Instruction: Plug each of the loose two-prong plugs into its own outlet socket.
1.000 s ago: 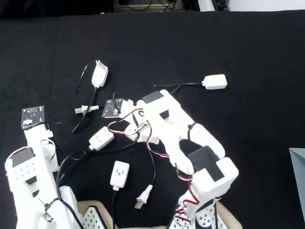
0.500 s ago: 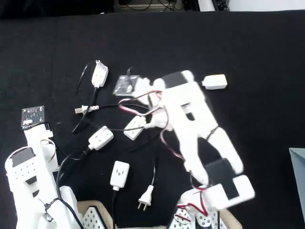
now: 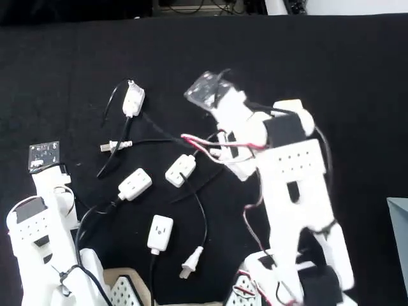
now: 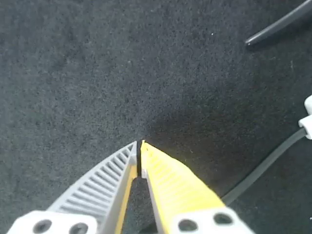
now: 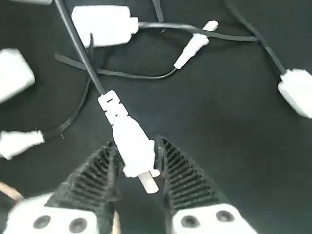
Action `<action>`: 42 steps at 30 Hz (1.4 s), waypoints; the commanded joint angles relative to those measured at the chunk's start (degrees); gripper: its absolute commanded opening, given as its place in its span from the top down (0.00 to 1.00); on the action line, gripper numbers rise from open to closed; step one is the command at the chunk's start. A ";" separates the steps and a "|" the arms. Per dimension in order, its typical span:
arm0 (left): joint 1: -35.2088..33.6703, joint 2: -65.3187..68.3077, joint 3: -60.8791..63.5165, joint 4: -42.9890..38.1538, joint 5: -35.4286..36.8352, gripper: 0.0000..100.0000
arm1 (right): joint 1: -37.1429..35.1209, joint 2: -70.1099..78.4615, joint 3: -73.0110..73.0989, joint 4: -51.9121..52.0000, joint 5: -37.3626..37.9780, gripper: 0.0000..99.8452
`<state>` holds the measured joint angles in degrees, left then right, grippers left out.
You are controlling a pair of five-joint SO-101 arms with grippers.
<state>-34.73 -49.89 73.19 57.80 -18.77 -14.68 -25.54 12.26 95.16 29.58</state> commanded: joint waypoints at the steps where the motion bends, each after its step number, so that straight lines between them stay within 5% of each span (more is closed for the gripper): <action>1: -0.04 -0.97 -0.31 -0.97 0.44 0.97 | 1.14 -2.42 -2.42 0.44 -12.48 0.99; 5: -0.04 -0.97 -0.31 -0.97 0.44 0.97 | 5.36 0.48 2.15 -0.35 -19.52 0.98; 13: -0.04 -0.97 -0.22 -0.97 0.44 0.97 | 8.88 6.99 19.82 -15.12 -19.96 0.99; 21: -0.04 -0.97 -0.22 -0.97 0.44 0.97 | 8.88 7.25 37.32 -34.29 -11.69 0.98; 27: -0.04 -0.97 -0.22 -0.97 0.35 0.97 | 8.97 7.25 38.73 -32.53 -9.93 0.87; 42: -0.04 -0.97 -0.22 -0.97 0.26 0.97 | 3.96 7.25 37.67 -31.74 -5.80 0.85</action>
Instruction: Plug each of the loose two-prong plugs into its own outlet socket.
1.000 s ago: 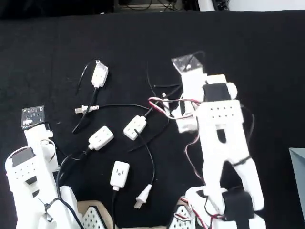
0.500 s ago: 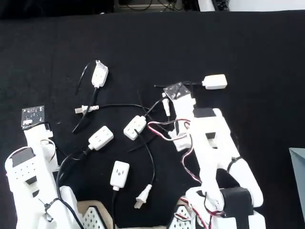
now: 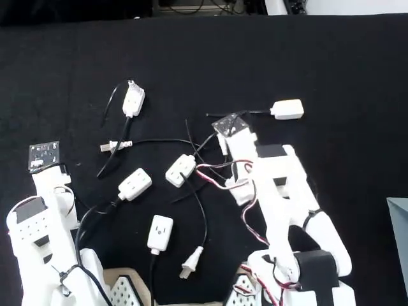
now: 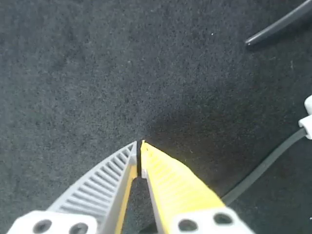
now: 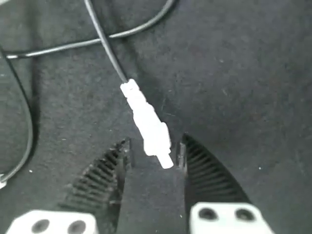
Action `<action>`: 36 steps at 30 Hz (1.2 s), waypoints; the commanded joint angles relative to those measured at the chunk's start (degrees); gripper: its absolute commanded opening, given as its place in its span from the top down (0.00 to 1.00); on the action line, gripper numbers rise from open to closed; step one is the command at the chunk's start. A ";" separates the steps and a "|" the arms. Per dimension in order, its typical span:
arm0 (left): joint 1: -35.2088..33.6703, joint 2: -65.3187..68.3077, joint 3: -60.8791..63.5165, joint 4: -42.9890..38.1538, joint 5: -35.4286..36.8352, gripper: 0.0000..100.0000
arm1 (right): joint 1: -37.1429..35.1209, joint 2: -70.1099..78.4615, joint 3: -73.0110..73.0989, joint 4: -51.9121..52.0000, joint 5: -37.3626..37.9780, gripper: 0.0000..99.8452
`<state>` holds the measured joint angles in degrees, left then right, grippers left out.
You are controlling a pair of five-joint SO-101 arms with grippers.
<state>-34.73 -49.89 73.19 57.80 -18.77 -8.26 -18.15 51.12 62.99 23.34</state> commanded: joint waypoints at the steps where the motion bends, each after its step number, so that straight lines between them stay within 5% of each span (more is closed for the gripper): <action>1: -0.04 -0.97 -0.22 -0.97 0.26 0.97 | -3.25 -0.13 -1.19 0.35 0.44 0.86; 19: -0.04 -0.97 -0.13 -0.79 0.26 0.97 | -1.58 10.42 -5.05 -2.37 0.44 0.86; 26: -0.04 -0.97 -0.13 -0.79 0.26 0.97 | -0.09 11.12 -5.93 -2.37 4.75 0.96; 36: -0.04 -0.97 -0.13 -0.79 0.26 0.97 | -0.26 11.12 -6.02 -2.55 4.84 0.87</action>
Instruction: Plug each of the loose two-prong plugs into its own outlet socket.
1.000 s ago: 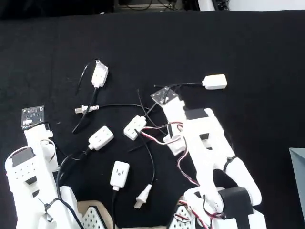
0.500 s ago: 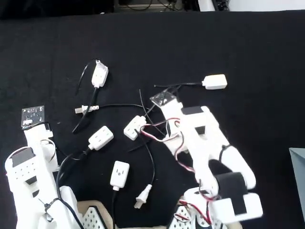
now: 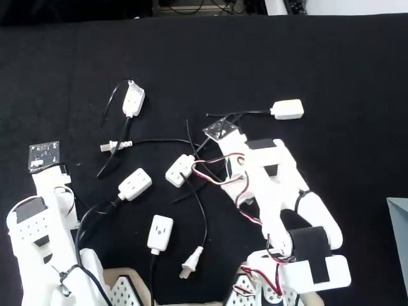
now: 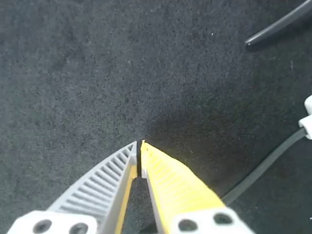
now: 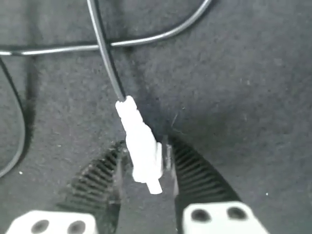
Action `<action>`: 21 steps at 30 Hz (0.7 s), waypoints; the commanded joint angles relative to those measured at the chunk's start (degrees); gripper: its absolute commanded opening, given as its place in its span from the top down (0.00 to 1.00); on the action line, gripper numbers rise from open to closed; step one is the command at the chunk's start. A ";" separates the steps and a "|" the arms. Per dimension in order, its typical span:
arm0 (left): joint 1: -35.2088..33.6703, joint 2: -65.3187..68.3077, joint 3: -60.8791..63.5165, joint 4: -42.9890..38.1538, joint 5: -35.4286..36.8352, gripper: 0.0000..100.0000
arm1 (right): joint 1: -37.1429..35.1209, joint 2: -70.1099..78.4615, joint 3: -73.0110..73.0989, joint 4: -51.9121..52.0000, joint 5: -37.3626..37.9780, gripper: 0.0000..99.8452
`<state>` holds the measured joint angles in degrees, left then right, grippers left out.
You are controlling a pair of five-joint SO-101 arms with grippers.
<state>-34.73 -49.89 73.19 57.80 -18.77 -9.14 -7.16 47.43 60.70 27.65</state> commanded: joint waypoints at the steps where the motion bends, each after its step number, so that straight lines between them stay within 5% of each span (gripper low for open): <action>1: -0.04 -0.97 -0.13 -0.79 0.26 0.97 | 0.53 0.13 -2.33 -0.44 0.70 0.87; 21: -0.04 -0.97 -0.13 -0.79 0.18 0.97 | -3.87 0.57 -4.35 -0.09 0.70 0.87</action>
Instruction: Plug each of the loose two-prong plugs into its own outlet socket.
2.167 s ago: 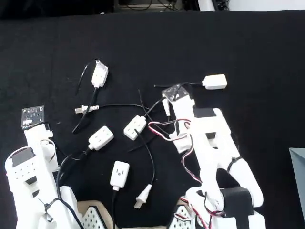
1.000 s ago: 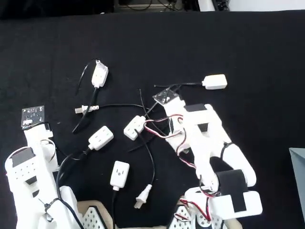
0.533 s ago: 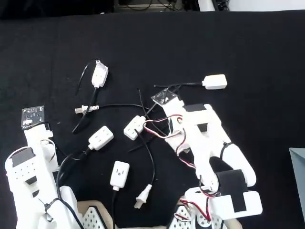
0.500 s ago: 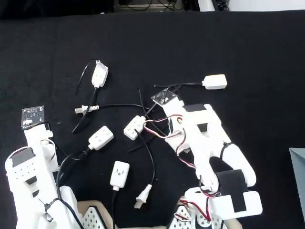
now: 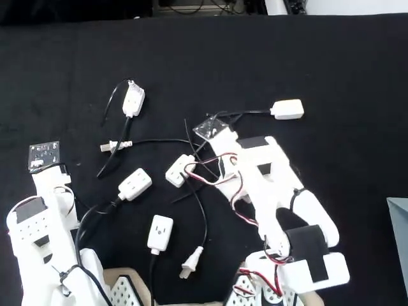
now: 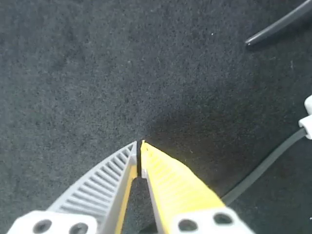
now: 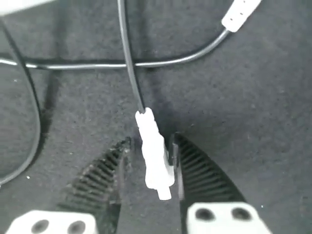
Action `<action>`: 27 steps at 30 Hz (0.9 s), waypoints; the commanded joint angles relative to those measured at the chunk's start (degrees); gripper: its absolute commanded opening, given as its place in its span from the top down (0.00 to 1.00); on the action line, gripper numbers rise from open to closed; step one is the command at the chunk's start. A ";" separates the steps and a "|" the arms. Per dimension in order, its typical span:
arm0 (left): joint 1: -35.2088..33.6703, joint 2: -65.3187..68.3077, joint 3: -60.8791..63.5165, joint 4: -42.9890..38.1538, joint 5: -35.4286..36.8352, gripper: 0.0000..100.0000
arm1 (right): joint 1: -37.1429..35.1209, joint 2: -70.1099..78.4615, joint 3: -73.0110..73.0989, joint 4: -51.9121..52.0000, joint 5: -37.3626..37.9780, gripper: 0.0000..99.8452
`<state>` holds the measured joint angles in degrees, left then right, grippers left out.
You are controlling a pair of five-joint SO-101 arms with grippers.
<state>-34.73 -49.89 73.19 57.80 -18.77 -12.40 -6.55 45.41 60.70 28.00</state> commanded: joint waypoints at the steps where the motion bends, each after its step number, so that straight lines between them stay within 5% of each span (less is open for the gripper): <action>1: -0.04 -0.97 -0.13 -0.79 0.18 0.97 | -0.62 -0.04 -2.24 -0.09 0.26 0.87; 27: -0.04 -0.97 0.48 -0.97 0.18 0.97 | 1.93 -0.04 0.40 3.52 0.44 0.87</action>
<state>-34.73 -49.89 73.89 57.80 -18.77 -11.25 -6.55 45.85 63.60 28.00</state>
